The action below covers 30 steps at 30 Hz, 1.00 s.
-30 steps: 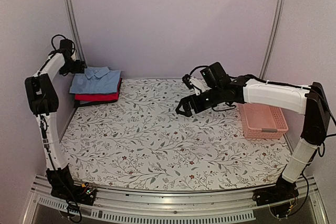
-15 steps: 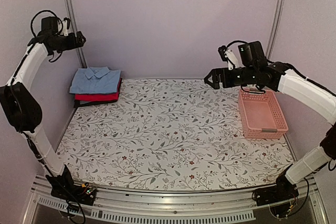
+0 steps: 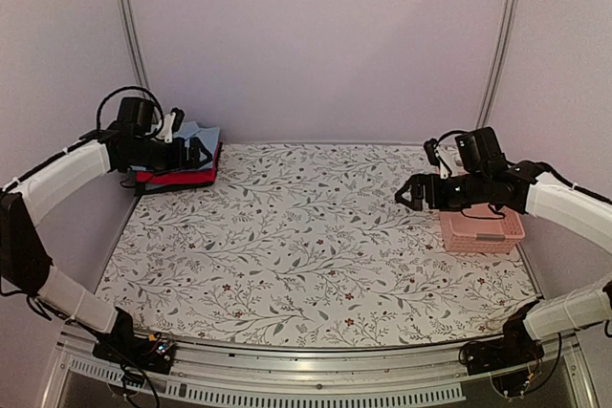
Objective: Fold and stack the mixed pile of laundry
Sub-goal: Reset both arms
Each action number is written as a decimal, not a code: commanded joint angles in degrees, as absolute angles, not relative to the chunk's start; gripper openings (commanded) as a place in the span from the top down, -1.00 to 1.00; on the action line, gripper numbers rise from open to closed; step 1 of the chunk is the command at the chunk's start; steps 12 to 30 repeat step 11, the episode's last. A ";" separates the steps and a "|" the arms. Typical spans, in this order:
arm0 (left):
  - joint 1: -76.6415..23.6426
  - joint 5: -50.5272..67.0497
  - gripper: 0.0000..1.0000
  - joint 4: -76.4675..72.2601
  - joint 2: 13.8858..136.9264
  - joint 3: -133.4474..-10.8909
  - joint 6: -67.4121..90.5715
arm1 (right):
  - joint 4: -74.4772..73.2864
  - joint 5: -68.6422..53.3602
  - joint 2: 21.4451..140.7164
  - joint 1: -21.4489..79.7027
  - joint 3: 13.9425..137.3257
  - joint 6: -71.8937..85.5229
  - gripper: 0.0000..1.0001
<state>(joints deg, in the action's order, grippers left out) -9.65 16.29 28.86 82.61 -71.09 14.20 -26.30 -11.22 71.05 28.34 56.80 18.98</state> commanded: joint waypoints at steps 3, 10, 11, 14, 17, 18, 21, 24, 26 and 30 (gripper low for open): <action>-13.12 16.84 -0.99 21.99 76.35 -54.84 21.76 | -17.19 -18.56 66.68 28.22 46.07 25.92 -0.98; -15.37 14.60 -0.99 20.00 72.35 -49.33 23.33 | -12.58 -22.17 66.20 28.21 40.15 27.90 -0.98; -15.32 13.78 -0.99 20.47 72.27 -49.91 23.63 | -12.64 -21.92 65.92 28.21 40.35 27.73 -0.98; -15.32 13.78 -0.99 20.47 72.27 -49.91 23.63 | -12.64 -21.92 65.92 28.21 40.35 27.73 -0.98; -15.32 13.78 -0.99 20.47 72.27 -49.91 23.63 | -12.64 -21.92 65.92 28.21 40.35 27.73 -0.98; -15.32 13.78 -0.99 20.47 72.27 -49.91 23.63 | -12.64 -21.92 65.92 28.21 40.35 27.73 -0.98; -15.32 13.78 -0.99 20.47 72.27 -49.91 23.63 | -12.64 -21.92 65.92 28.21 40.35 27.73 -0.98; -15.32 13.78 -0.99 20.47 72.27 -49.91 23.63 | -12.64 -21.92 65.92 28.21 40.35 27.73 -0.98; -15.32 13.78 -0.99 20.47 72.27 -49.91 23.63 | -12.64 -21.92 65.92 28.21 40.35 27.73 -0.98; -15.32 13.78 -0.99 20.47 72.27 -49.91 23.63 | -12.64 -21.92 65.92 28.21 40.35 27.73 -0.98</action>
